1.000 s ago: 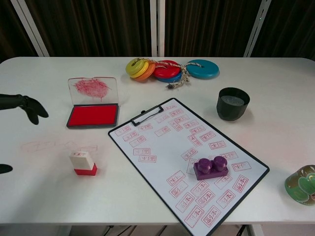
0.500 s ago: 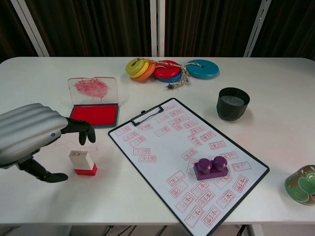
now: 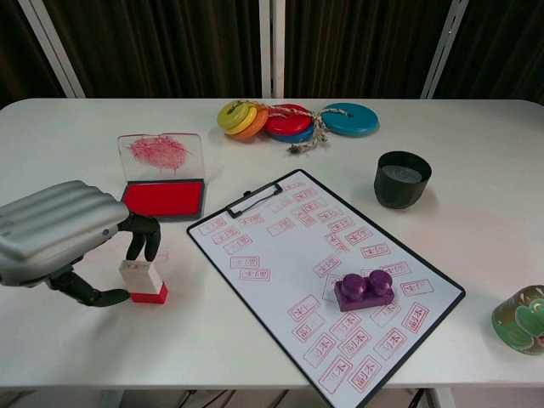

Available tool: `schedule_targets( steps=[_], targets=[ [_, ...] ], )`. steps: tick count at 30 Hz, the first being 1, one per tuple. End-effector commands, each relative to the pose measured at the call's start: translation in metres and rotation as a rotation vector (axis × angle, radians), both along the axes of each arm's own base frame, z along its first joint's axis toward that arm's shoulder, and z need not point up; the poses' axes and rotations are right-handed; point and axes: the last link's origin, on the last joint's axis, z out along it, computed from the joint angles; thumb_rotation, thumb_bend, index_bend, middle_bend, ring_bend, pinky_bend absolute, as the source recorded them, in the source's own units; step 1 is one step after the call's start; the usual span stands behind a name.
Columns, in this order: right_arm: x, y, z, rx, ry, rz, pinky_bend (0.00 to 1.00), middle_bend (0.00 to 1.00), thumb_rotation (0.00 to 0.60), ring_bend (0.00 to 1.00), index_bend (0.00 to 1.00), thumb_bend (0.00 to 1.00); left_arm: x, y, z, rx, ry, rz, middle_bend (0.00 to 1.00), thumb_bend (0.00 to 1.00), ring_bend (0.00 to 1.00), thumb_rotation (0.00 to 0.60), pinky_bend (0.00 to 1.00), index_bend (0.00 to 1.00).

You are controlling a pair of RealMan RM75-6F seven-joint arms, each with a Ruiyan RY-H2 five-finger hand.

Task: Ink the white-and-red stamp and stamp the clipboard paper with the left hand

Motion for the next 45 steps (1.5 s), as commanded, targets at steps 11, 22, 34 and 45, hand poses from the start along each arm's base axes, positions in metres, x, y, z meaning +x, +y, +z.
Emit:
schedule_targets(
  steps=[11,22,34,45],
  targets=[
    [-0.003,0.000,-0.001,-0.002,-0.003,-0.001,0.00,0.00,0.600,0.00,0.00,0.19,0.003,0.001,-0.002,-0.013,-0.007,-0.004,0.55,0.25,0.94,0.600,1.00,0.50],
    [-0.004,-0.001,-0.001,0.004,-0.002,-0.008,0.00,0.00,0.600,0.00,0.00,0.19,0.007,0.003,-0.004,-0.024,0.005,-0.008,0.55,0.31,0.95,0.600,1.00,0.51],
    [-0.006,0.000,-0.001,0.008,0.000,-0.022,0.00,0.00,0.600,0.00,0.00,0.19,0.008,0.004,-0.004,-0.050,-0.014,0.015,0.56,0.36,0.95,0.600,1.00,0.54],
    [-0.006,0.000,0.000,0.004,0.000,-0.018,0.00,0.00,0.600,0.00,0.00,0.19,0.011,0.010,0.007,-0.032,-0.065,0.019,0.58,0.40,0.96,0.600,1.00,0.56]
  ],
)
